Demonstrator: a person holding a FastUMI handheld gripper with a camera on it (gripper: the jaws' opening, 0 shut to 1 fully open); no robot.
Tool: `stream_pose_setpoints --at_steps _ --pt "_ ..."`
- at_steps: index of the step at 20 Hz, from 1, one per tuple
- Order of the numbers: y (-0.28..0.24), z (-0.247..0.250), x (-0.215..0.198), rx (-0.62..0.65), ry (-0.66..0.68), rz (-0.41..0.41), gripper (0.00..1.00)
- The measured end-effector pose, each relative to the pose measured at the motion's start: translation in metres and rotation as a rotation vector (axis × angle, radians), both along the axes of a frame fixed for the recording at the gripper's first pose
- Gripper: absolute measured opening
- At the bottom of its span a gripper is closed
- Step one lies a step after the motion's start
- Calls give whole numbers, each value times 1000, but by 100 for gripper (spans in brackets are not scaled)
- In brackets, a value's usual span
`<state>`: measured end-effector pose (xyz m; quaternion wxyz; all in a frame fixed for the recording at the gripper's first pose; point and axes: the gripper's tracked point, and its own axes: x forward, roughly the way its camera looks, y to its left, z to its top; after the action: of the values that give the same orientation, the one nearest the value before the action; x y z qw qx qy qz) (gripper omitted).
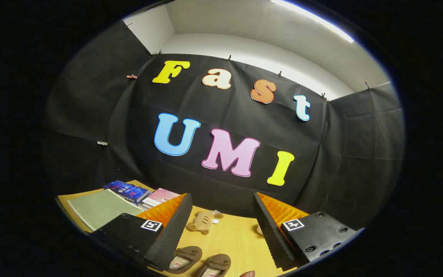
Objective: Open the storage box then place both shoes into the box .Put the left shoe in first, then the right shoe, with the right side of both shoes facing outward in a uniform manner.
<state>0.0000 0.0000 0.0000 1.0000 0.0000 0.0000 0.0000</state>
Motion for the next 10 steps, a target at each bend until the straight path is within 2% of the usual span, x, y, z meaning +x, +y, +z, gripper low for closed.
stream_pose_setpoints --at_steps 10 --pt "0 -4 1 13 11 -5 97"
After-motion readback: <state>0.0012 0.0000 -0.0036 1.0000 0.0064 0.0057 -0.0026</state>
